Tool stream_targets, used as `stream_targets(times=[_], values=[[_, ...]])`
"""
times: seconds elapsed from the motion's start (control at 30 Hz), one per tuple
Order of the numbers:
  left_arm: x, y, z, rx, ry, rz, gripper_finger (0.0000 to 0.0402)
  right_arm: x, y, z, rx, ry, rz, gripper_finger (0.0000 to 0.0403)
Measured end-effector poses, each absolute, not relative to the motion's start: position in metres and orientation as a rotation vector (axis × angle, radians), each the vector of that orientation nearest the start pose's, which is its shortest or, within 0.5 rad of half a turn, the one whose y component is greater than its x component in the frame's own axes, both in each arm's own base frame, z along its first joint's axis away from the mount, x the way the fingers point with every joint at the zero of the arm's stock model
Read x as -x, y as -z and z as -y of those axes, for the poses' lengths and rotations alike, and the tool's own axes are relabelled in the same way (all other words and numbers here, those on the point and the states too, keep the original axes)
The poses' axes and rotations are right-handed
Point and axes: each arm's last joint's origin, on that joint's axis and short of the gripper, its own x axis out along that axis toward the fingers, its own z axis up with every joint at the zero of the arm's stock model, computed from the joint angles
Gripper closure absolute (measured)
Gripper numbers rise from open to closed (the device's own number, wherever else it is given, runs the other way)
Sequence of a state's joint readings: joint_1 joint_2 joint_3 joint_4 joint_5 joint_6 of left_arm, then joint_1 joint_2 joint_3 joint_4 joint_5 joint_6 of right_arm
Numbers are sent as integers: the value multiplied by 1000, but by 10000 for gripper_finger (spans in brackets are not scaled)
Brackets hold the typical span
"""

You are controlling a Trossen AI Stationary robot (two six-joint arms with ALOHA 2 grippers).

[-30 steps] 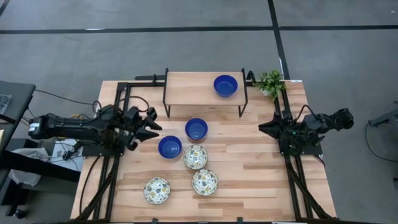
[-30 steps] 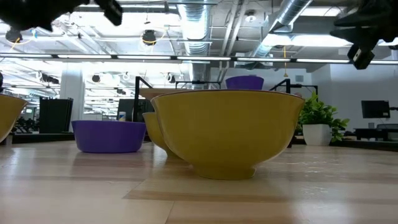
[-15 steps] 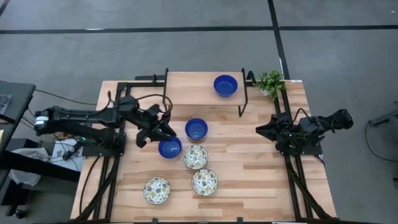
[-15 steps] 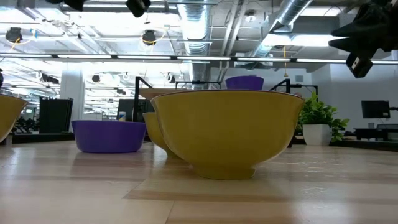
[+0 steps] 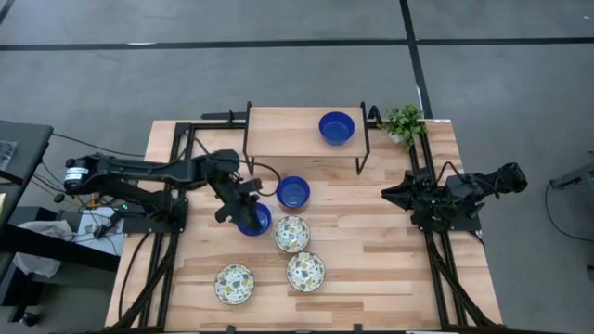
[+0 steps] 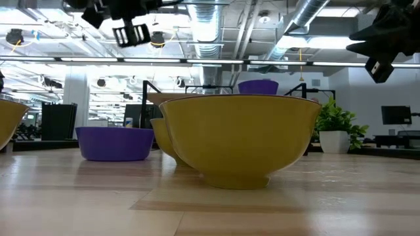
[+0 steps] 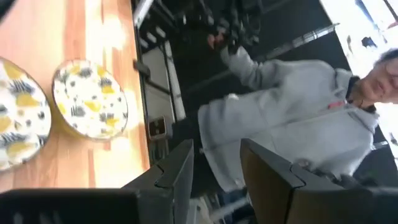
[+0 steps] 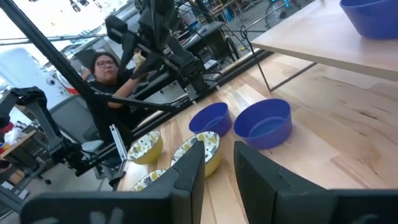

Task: Pick & Place Mini bowls
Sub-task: Stack the left blue bowl on the blue bowl on the shelf

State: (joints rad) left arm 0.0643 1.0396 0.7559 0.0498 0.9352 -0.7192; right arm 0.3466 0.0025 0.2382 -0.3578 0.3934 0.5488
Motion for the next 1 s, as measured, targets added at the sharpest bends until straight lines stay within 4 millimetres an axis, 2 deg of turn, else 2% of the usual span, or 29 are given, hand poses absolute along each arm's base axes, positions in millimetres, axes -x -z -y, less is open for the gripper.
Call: stream_targets(times=[0.3,0.43,0.73,1.0], values=[[-230,-294,8,736,722,-499,270,-73,-208,-15,-504,78,-98,327],[-231,-295,6,785,650,-491,270,-73,-208,-15,-504,78,-98,327],[-231,-295,6,815,639,-498,270,-73,-208,-15,-514,81,-96,327],[-216,-294,2,911,622,-611,270,-73,-208,-14,-512,105,-90,327]])
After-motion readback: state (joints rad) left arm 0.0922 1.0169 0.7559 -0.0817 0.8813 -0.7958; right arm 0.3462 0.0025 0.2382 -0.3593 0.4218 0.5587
